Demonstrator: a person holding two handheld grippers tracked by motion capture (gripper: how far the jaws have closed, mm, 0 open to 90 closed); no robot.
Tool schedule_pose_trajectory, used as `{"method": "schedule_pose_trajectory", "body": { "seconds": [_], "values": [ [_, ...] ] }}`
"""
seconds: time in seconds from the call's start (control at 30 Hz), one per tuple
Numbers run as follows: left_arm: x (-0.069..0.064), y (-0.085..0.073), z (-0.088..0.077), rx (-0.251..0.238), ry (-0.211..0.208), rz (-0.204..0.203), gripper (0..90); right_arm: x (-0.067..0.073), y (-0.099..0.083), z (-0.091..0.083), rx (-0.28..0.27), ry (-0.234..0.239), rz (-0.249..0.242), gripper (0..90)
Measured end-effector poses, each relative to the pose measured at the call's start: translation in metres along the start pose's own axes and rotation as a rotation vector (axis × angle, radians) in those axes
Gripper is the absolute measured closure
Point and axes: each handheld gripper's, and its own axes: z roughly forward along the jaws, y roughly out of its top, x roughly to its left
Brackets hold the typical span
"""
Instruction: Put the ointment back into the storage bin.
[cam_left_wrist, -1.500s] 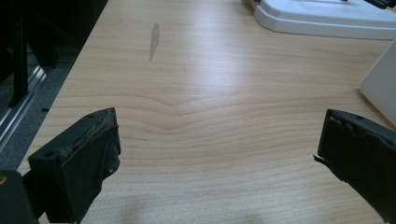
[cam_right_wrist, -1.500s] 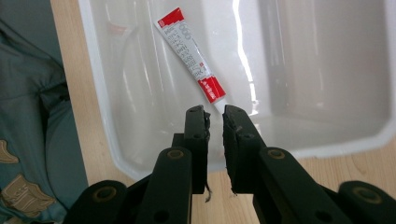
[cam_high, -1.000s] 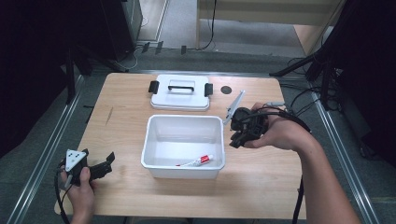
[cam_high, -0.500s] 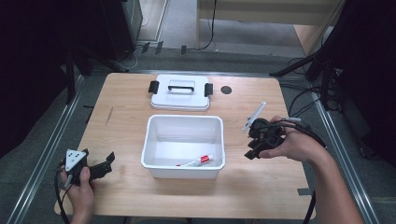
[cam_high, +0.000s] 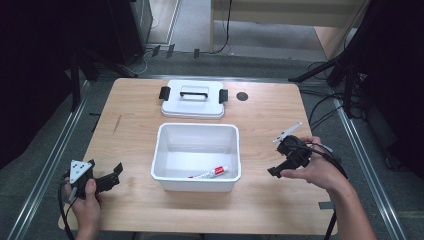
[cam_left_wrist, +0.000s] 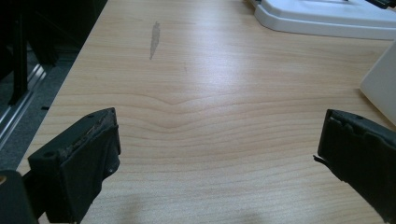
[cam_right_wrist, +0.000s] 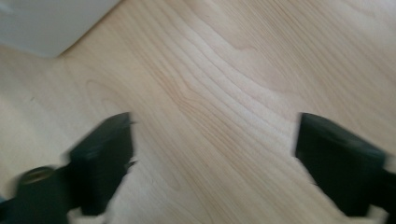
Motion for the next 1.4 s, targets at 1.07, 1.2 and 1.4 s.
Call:
{"method": "schedule_pose_trajectory", "body": {
  "seconds": [1.07, 1.2, 1.4],
  "values": [
    [-0.001, 0.000, 0.000, -0.001, 0.003, 0.004, 0.0, -0.017, -0.138, 0.052, -0.529, -0.226, 0.395, 0.0],
    [0.000, 0.000, 0.000, -0.001, 0.002, 0.002, 0.0, -0.016, -0.147, 0.050, -0.550, -0.233, 0.416, 0.0],
    [0.000, 0.000, 0.000, -0.001, 0.001, 0.000, 0.0, -0.010, -0.158, 0.048, -0.597, -0.250, 0.445, 0.0]
  ]
}}
